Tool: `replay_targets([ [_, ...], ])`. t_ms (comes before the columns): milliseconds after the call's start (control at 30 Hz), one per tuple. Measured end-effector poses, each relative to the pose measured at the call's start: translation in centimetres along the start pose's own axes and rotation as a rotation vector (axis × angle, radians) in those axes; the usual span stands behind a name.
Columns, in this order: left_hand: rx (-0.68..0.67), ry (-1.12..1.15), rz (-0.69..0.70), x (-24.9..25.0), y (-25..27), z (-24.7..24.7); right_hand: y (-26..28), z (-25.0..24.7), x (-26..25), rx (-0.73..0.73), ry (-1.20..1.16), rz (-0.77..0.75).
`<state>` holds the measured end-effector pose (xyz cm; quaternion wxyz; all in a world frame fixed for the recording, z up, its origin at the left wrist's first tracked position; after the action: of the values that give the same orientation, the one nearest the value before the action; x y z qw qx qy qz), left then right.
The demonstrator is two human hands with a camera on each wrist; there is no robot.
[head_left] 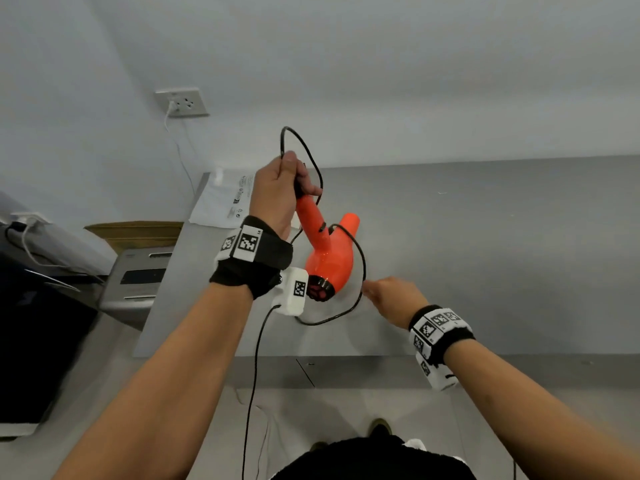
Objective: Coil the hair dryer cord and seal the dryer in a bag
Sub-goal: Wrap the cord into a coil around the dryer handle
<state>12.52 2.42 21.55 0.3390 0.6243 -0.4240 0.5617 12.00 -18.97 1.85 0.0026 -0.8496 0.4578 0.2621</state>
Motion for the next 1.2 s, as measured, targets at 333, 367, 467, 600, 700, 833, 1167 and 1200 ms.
replay_targets([
  [333, -0.048, 0.097, 0.037, 1.5, 3.2, -1.1, -2.3, 0.8, -2.5, -0.083, -0.835, 0.192],
  [367, -0.051, 0.099, 0.047, 1.7, 3.4, -1.2, -2.5, 1.9, -3.0, -0.145, -0.748, 0.149],
  [467, -0.058, 0.124, 0.063, 1.8, 3.8, -1.6, -2.5, 5.1, -4.1, -0.223, -0.362, -0.011],
  [600, -0.057, 0.144, 0.008, 1.1, 4.0, -2.3, -3.0, 7.3, -3.4, -0.157, -0.115, -0.037],
  [700, -0.071, 0.118, -0.017, 0.2, 4.5, -2.8, -3.1, 6.2, -2.0, -0.124, 0.006, 0.065],
  [833, -0.082, 0.078, -0.045, -1.0, 5.0, -3.3, -3.2, 0.9, 3.4, 0.054, 0.022, 0.338],
  [1167, -0.205, 0.041, -0.102, -3.7, 6.3, -1.3, -1.9, -9.2, 1.8, 0.366, -0.228, 0.305],
  [1200, -0.227, 0.042, -0.101, -3.9, 6.5, -0.9, -2.1, -9.4, -0.7, 0.377, -0.359, 0.162],
])
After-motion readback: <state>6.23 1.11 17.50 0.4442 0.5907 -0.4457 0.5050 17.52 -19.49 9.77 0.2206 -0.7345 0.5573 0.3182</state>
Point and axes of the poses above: each hand's wrist, its own y-axis away from the middle knuckle, its own z-axis out of the palm, x = y × z, the point moved 6 cm from there along -y, towards the middle knuckle, and after that the axes turned 11 degrees about -y, right-handed, at the moved point
